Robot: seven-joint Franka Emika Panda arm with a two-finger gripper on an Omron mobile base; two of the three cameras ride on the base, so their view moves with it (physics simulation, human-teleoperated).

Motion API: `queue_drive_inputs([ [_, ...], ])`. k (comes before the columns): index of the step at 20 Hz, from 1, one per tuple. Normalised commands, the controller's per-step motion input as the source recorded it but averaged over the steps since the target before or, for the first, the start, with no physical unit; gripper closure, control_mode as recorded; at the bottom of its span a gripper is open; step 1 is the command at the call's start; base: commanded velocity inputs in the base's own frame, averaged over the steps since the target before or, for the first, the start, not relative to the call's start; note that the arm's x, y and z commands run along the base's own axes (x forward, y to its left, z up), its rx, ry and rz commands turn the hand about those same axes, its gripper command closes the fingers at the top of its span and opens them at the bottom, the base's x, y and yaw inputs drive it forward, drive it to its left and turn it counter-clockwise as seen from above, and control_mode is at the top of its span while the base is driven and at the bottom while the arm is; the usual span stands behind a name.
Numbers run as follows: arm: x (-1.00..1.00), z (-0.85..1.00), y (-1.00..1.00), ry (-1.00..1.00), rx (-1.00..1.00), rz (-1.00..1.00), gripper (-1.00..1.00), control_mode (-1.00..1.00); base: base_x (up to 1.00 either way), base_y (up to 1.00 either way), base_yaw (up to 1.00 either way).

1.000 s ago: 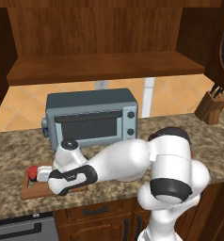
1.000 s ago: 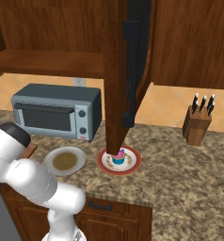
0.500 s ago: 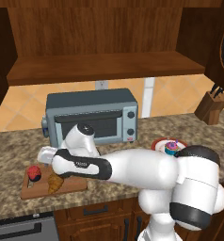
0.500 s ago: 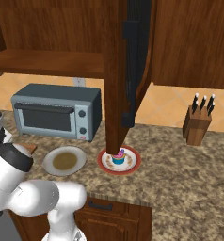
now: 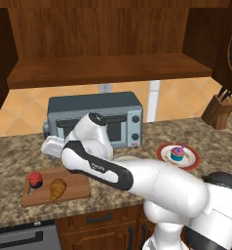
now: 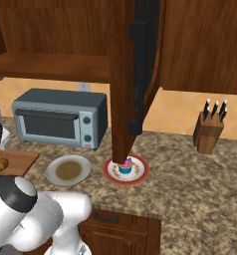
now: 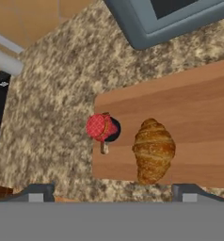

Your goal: From the different types of pastries on the counter, select a croissant and place it on the cutting board. Then retrieve a jar of jam from the cabinet and place it alongside the croissant on the cutting board.

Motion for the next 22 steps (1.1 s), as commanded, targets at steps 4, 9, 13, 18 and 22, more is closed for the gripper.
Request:
queue_drive_inputs([
  [4, -1.00, -0.21, 0.08, -0.09, -0.03, -0.14, -1.00, -1.00, 0.00, 0.00, 0.00],
  [9, -1.00, -0.34, 0.02, -0.16, -0.05, -0.11, -1.00, -1.00, 0.00, 0.00, 0.00],
  [13, -1.00, -0.27, 0.00, -0.19, -0.07, -0.09, -1.00, -1.00, 0.00, 0.00, 0.00],
  [18, -1.00, -0.14, 0.00, -0.21, -0.04, -0.09, -1.00, -1.00, 0.00, 0.00, 0.00],
  [22, -1.00, -0.14, 0.02, -0.12, -0.01, -0.08, -1.00, -1.00, 0.00, 0.00, 0.00],
])
